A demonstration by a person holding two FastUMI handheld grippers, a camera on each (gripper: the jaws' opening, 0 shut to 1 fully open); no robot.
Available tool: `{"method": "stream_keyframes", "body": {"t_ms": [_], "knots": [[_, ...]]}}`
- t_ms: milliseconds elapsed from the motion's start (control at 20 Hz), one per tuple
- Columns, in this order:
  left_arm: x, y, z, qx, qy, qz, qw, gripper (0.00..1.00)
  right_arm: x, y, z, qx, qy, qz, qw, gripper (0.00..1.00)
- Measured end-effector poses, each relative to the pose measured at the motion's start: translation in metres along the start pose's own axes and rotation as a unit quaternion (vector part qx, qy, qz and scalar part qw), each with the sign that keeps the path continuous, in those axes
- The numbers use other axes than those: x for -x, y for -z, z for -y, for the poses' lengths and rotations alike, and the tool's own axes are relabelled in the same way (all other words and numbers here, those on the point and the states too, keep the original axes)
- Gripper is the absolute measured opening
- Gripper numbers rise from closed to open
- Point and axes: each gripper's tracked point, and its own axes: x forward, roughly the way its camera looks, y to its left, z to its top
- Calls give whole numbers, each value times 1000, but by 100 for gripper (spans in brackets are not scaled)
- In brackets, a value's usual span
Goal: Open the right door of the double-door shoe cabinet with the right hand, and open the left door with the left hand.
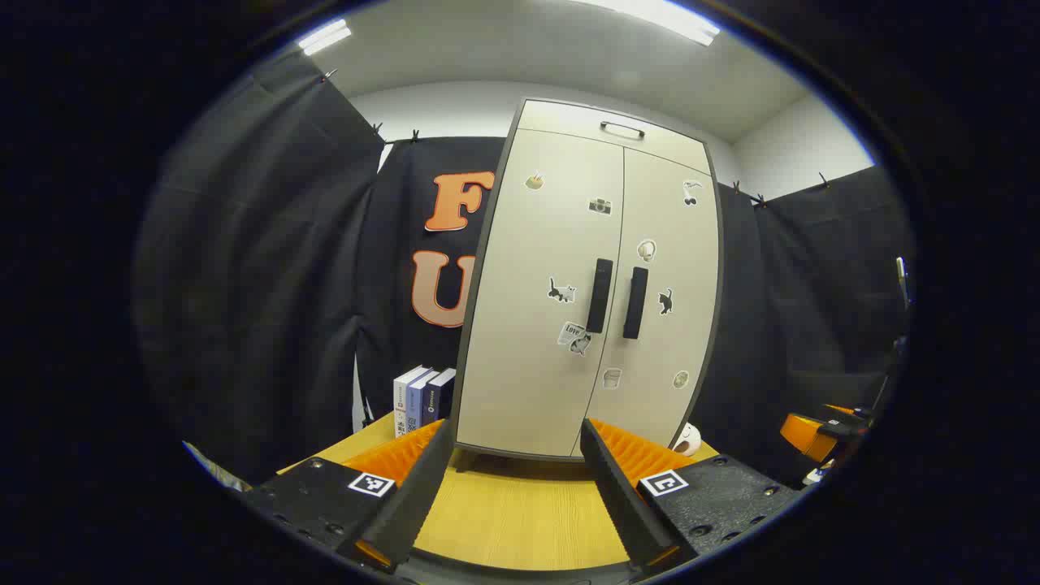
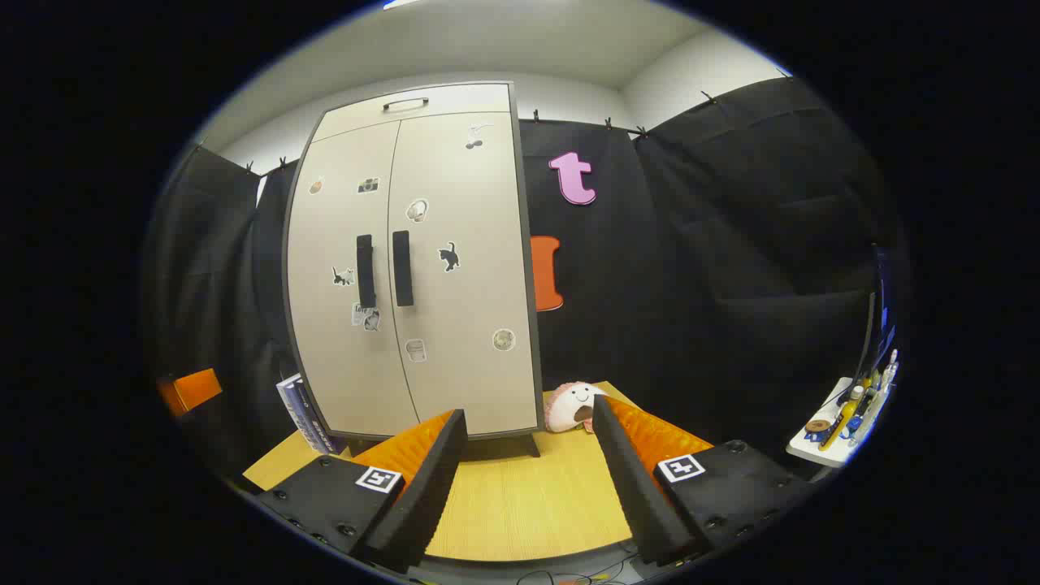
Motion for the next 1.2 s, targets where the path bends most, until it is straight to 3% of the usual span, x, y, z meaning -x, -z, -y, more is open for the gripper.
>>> {"method": "stream_keyframes", "body": {"t_ms": [300,350,1200], "knots": [[5,-3,-6,-2,-1,5,1000,97,10,1,5,21,16,-1,1000,99],[6,-3,-6,-2,-1,4,1000,92,11,1,5,22,17,0,1000,99],[-4,-6,-25,-4,-1,9,1000,95,3,-1,-12,34,25,-6,999,99]]}}
